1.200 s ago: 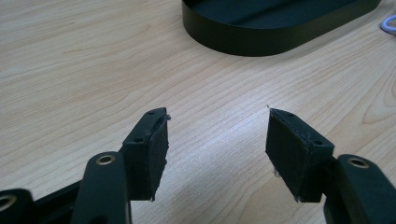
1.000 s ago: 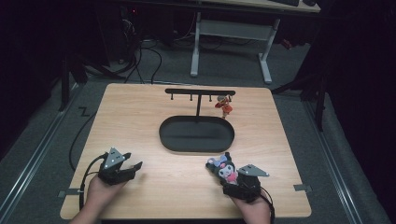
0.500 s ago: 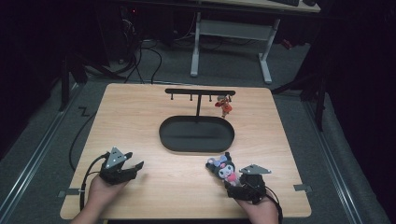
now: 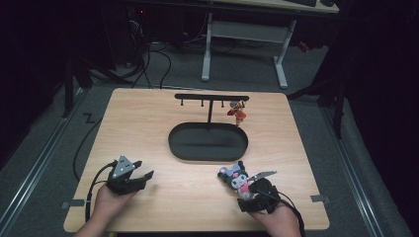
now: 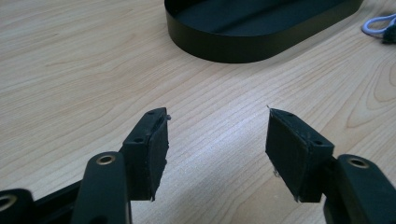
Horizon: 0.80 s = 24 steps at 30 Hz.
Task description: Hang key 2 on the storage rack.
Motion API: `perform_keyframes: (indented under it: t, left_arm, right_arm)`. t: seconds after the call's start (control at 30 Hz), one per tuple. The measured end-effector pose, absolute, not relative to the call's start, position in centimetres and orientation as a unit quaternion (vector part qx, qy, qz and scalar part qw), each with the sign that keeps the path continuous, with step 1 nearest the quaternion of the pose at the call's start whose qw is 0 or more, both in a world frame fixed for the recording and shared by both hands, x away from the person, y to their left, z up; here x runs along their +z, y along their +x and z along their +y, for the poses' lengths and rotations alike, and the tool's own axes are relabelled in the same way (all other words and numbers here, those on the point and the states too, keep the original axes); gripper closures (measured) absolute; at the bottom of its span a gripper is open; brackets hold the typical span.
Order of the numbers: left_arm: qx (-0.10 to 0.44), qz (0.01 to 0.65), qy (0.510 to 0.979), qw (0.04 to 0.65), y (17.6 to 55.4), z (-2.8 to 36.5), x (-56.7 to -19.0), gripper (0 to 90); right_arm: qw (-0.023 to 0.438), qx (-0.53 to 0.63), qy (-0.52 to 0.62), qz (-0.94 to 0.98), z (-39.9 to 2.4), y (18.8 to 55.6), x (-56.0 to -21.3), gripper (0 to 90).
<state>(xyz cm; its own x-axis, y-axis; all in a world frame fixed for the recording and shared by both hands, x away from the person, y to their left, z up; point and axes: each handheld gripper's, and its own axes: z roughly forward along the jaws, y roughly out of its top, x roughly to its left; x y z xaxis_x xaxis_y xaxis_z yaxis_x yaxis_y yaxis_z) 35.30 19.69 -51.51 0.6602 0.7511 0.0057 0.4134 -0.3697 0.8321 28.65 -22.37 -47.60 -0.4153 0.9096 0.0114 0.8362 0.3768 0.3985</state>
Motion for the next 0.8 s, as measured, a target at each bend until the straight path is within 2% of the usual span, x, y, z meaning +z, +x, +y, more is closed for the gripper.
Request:
perform_keyframes:
  t: [0.33,0.8]
  left_arm:
    - [0.188,0.364,0.804,0.430,35.6,19.9,-51.8,39.4]
    - [0.187,0.359,0.809,0.427,35.1,19.8,-51.6,39.4]
  right_arm:
    - [0.067,0.122,0.541,0.830,-21.6,30.3,-47.1,21.7]
    - [0.052,0.082,0.522,0.847,-20.5,31.5,-46.4,26.0]
